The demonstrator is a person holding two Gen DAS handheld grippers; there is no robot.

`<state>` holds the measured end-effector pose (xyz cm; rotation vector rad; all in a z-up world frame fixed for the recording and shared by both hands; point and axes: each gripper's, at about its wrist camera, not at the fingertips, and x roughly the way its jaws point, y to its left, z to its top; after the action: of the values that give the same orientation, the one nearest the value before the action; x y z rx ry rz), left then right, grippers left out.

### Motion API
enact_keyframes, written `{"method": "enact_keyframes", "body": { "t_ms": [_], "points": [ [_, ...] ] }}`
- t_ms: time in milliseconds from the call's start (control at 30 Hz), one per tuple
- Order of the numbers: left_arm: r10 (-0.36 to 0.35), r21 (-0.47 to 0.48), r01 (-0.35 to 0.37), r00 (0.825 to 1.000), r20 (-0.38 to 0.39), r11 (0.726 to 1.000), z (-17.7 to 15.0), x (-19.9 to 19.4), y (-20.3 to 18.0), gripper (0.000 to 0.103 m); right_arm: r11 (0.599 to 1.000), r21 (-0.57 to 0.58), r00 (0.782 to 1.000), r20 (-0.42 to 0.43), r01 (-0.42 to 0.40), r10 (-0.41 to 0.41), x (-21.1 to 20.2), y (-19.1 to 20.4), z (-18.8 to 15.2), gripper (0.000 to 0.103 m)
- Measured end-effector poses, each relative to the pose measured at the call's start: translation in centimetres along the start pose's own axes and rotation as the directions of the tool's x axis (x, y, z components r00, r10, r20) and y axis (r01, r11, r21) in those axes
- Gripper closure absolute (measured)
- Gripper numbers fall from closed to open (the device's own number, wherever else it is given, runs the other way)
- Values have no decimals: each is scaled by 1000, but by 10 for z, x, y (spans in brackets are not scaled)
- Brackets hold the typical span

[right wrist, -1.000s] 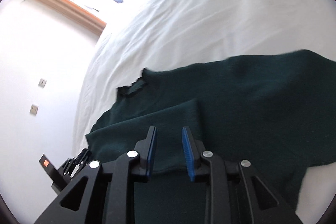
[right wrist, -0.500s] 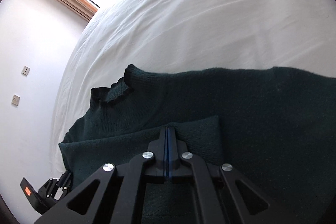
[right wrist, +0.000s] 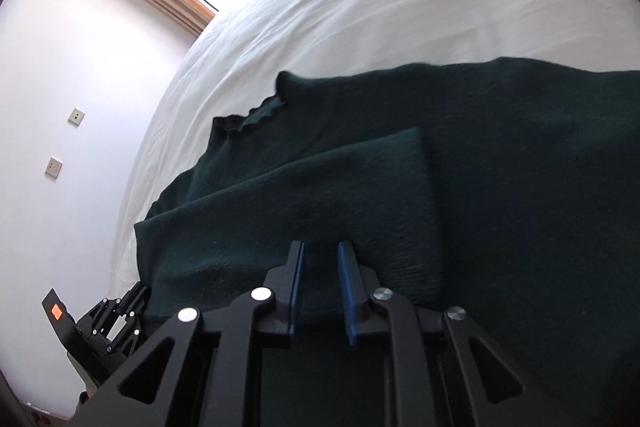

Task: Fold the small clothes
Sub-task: 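Grasp the cuff of the other sleeve with the right tool, then fold the sleeve across the body with the right tool while the left tool pins the sweater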

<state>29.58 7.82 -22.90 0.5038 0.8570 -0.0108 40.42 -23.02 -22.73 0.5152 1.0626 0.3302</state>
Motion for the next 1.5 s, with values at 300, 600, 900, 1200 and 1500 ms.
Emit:
{"method": "enact_keyframes", "body": {
  "t_ms": [300,600,900,1200,1500],
  "points": [
    [-42,-86,46,998,38,995,15,-34,-2,93,965,261,946,305,26,-108,-147,-127,-15,64],
    [-517,-367,548,835,187,752,60,-56,-44,93,703,676,840,498,-222,-214,-265,-325,-93,49],
    [-601,-457,608,778,181,649,68,-54,-98,70,636,710,815,539,-302,-215,-281,-382,-85,43],
    [-613,-482,631,758,220,608,74,-55,-90,32,655,706,821,524,-269,-227,-268,-385,-63,91],
    [-639,-488,659,732,237,573,80,-52,-81,32,867,496,834,498,-49,-238,-263,-273,-27,94]
  ]
}}
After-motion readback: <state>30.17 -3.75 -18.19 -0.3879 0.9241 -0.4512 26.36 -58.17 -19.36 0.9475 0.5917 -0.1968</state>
